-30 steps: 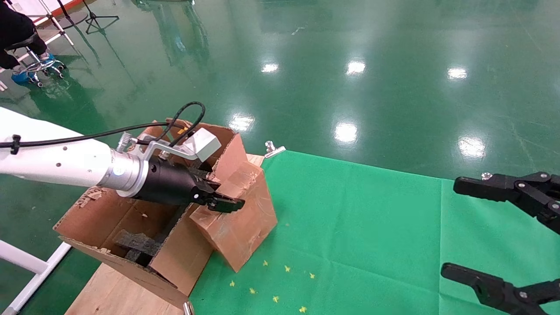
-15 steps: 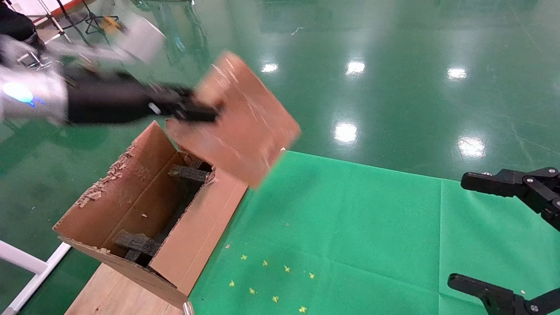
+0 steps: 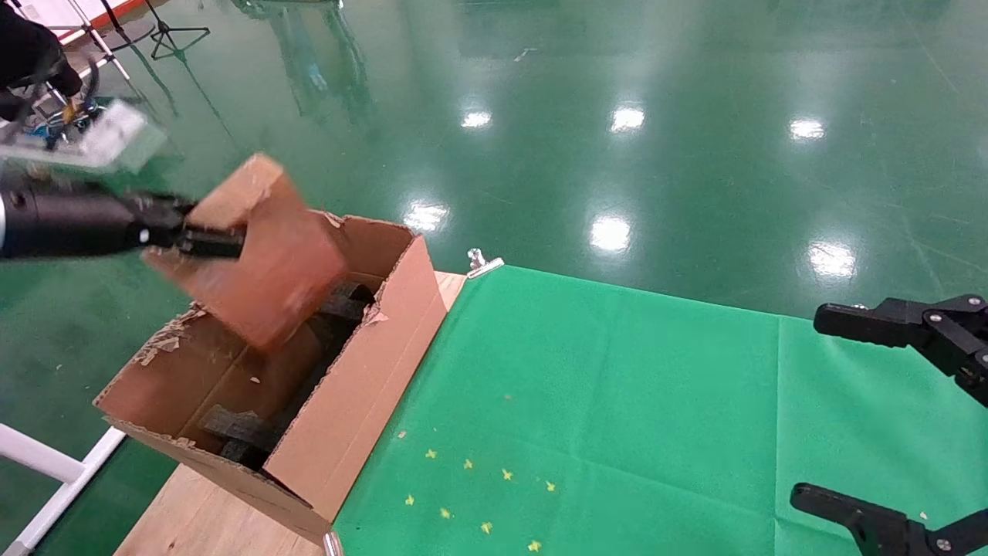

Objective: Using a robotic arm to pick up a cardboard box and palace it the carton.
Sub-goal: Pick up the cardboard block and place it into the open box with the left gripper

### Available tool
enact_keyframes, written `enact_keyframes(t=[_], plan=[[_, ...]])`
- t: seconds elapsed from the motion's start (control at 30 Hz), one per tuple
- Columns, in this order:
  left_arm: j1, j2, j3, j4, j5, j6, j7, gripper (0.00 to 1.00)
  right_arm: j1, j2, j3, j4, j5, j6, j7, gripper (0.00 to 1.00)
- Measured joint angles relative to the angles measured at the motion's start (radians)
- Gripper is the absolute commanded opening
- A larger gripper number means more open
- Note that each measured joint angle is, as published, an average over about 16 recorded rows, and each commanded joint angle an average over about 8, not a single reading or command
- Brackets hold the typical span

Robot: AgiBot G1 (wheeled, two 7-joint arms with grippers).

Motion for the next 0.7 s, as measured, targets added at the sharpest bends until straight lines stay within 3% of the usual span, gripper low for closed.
enact_keyframes(t=[0.3, 0.7], plan=[[0.091, 0.033, 0.014, 0.22, 0.012, -0.126, 0.149, 0.0, 0.0, 0.0, 0.0, 0.0, 0.0, 0.0, 0.0, 1.0], [0.106, 0.109, 0.054, 0.369, 0.103, -0.222, 0.122, 0.0, 0.0, 0.0, 0.0, 0.0, 0.0, 0.0, 0.0, 1.0]])
